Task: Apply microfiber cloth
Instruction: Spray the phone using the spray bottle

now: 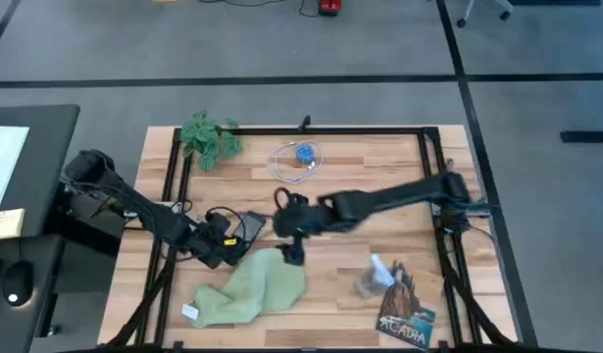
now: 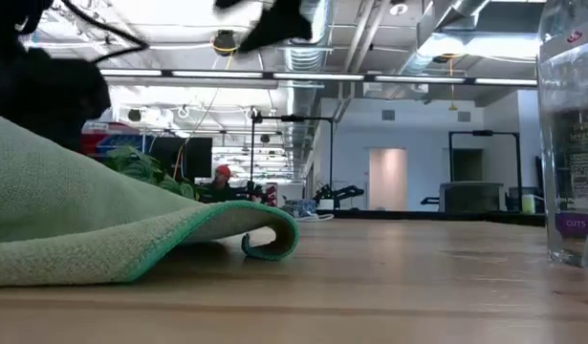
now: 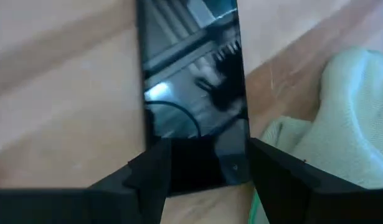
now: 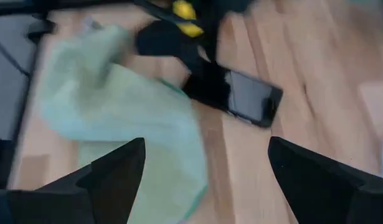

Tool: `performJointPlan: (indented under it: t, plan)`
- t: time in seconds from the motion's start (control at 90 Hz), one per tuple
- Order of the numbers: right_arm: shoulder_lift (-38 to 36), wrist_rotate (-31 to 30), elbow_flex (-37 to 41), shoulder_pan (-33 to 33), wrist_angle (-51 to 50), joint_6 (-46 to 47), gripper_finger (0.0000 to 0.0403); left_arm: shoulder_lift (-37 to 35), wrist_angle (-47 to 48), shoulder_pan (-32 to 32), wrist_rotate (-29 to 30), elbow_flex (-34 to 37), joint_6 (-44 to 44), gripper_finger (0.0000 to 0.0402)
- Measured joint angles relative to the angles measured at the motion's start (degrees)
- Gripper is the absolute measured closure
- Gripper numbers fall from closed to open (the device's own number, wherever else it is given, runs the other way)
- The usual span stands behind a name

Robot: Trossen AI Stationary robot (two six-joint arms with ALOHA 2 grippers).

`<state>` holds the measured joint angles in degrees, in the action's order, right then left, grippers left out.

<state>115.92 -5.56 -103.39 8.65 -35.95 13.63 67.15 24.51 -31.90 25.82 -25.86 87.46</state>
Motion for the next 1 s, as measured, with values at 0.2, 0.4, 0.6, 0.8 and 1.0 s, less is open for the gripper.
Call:
performJointPlan:
  t: [0.2, 0.4, 0.6, 0.8, 1.0]
  plan:
    - [7.9, 3.1, 0.0, -4.7, 0.2, 1.6, 0.0099, 5.8, -12.1, 0.7, 7.7, 2.5, 0.9, 0.0214]
    - [10.9, 3.1, 0.0, -6.5, -3.7, 1.6, 0.0109, 13.3, -26.1, 3.8, 14.9, 2.3, -4.5, 0.0215]
    - [8.2, 3.0, 8.7, -8.7, -0.3, 4.5, 0.0112, 14.1, -28.5, 5.1, 15.7, -1.6, -13.0, 0.0215]
    - [3.9, 6.2, 23.0, -11.2, 21.4, 15.8, 0.0112, 11.0, -14.7, 5.6, 16.4, -4.7, -12.7, 0.0215]
    - [4.9, 7.0, 27.9, -11.4, 31.3, 28.4, 0.0112, 11.2, -5.2, 9.5, 9.1, -3.6, -8.3, 0.0251]
